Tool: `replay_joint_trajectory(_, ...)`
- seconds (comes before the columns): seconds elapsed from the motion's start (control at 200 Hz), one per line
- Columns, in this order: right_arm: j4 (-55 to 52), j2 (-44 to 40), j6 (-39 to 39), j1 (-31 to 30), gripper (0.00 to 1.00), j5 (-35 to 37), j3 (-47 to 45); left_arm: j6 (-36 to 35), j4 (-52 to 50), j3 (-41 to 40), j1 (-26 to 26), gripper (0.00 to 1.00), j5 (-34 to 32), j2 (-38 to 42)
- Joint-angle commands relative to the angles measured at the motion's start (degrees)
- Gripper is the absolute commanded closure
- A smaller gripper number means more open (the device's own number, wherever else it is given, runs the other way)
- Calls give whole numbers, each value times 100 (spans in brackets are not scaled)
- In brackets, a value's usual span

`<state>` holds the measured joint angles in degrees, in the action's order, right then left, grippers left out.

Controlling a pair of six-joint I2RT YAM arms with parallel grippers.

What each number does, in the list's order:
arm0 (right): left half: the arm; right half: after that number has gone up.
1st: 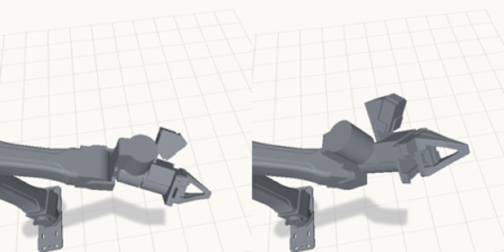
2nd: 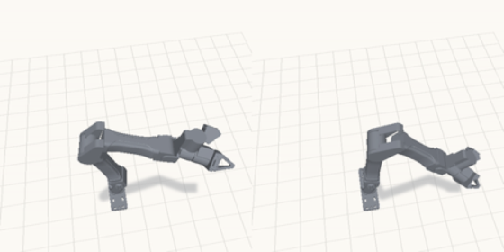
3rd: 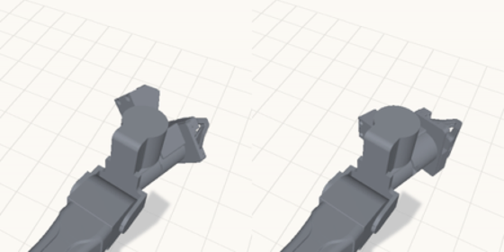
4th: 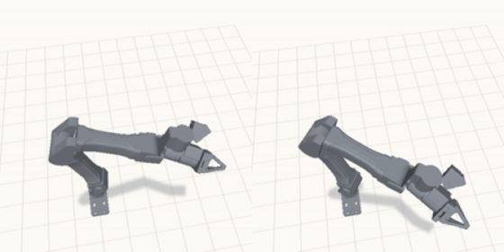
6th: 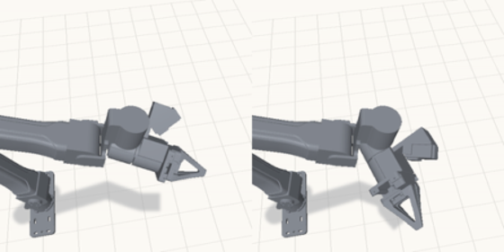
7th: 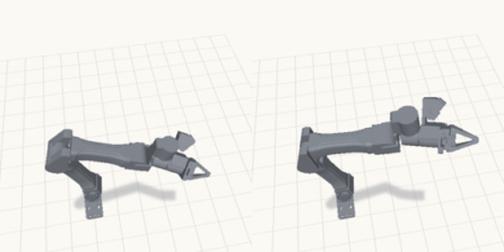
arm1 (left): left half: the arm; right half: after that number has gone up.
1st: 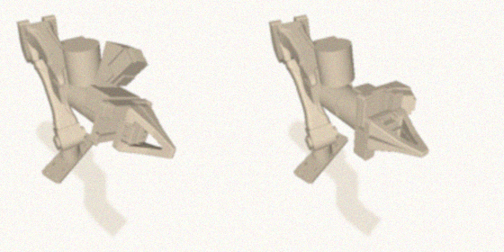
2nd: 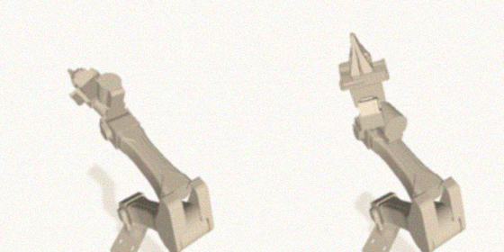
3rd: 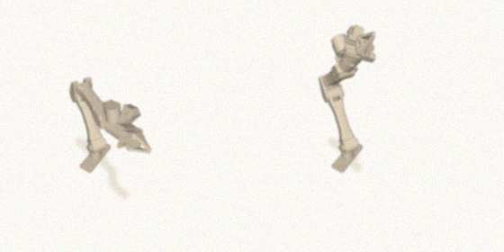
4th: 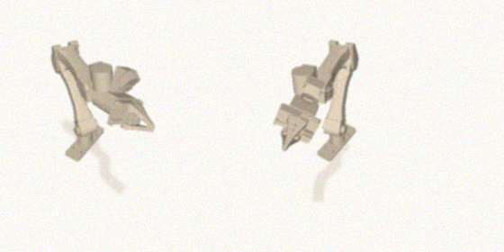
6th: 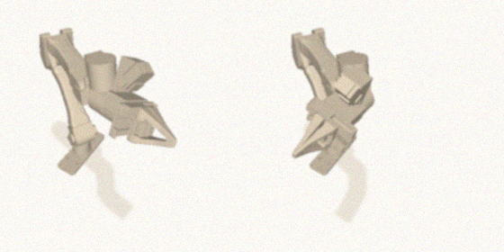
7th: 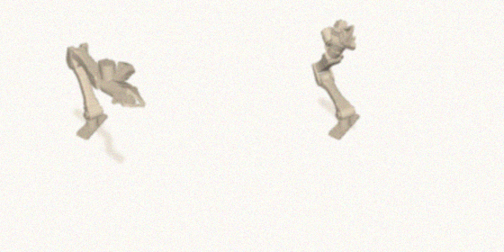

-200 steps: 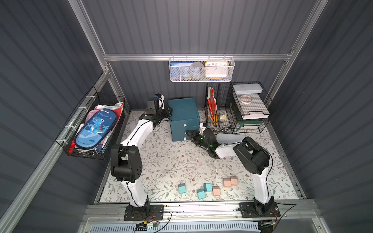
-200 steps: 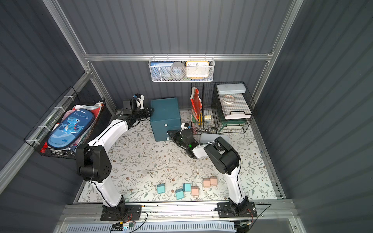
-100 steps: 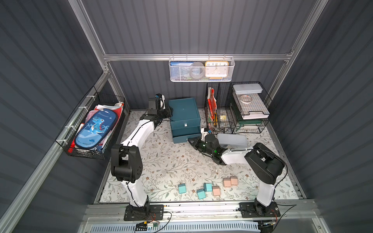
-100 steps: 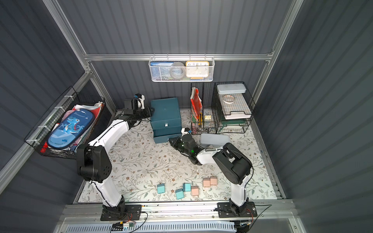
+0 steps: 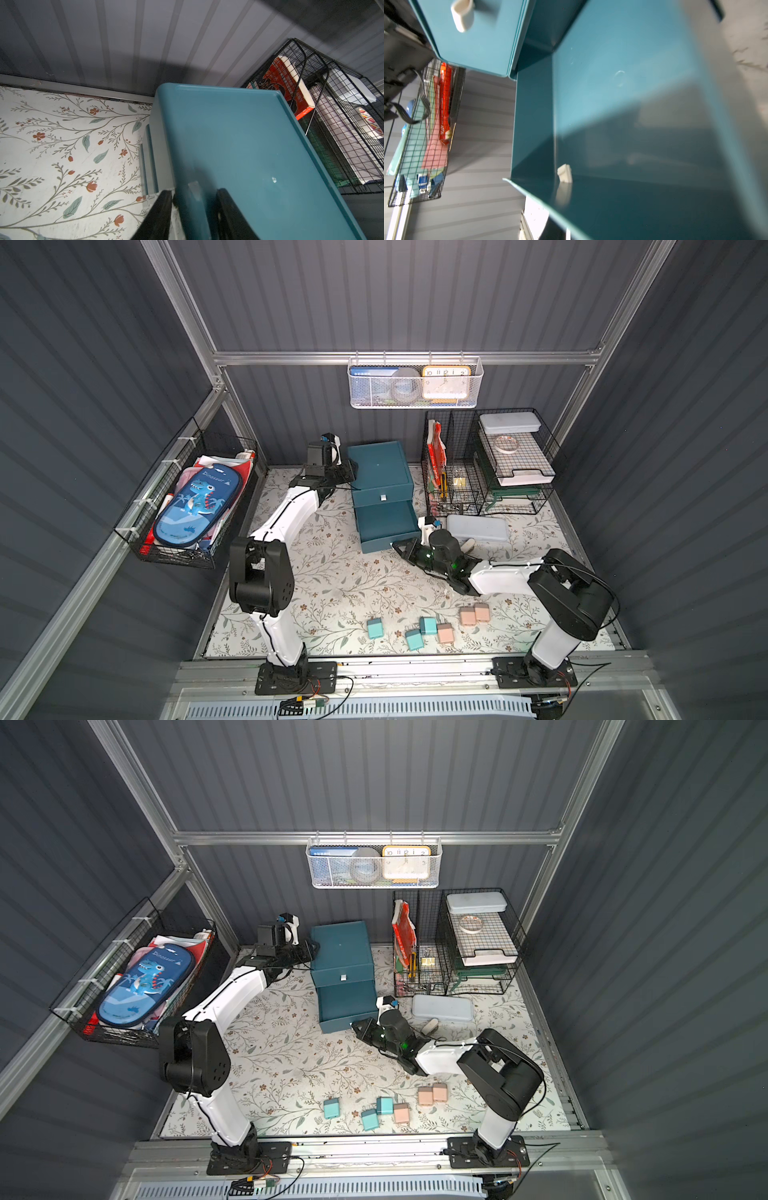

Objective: Place the plugs into the drawer by color
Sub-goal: Open the drawer in the storage box, then adjust the storage box at the center of the board.

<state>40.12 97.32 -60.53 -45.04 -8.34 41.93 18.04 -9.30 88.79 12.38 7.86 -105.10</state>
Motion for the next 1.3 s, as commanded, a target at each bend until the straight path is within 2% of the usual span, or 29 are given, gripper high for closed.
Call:
replay_joint_trajectory(0.0, -93, 48, 228, -100, 100, -246, 82, -20, -933, -257, 59, 60, -21, -276)
replay_joint_trajectory(0.215, -281, -97, 353, -128, 100, -200, 5, -25, -933, -241, 62, 59, -16, -271)
replay_joint_trajectory(0.285, -363, -175, 424, -128, 90, -169, 14, -31, -951, -214, 56, 56, -14, -246)
replay_joint_trajectory(0.505, -1637, -1128, 1175, -56, 55, 229, 222, 30, -1214, 503, 59, 31, 133, 13)
replay_joint_trajectory(0.61, -2631, -1685, 1724, 112, 47, 421, 526, 85, -1232, 445, 71, 22, 313, 409)
replay_joint_trajectory(0.726, -3456, -1875, 2153, 417, 42, 525, 1054, 3, -1259, 15, 71, 14, 220, 827)
replay_joint_trajectory(0.921, -3875, -1230, 2647, 1174, 34, -21, 2295, -196, -1305, -440, 72, 9, 401, 934)
replay_joint_trajectory(1.071, -4342, -260, 2696, 1677, 32, -633, 3456, -161, -951, -682, 71, 3, 970, 1094)
replay_joint_trajectory(1.181, -4398, 252, 2643, 1823, 31, -1044, 3963, -176, -966, -695, 71, 2, 1242, 1055)
replay_joint_trajectory(1.296, -4395, 572, 2592, 1823, 31, -1281, 4322, -240, -1034, -706, 71, 2, 1228, 1009)
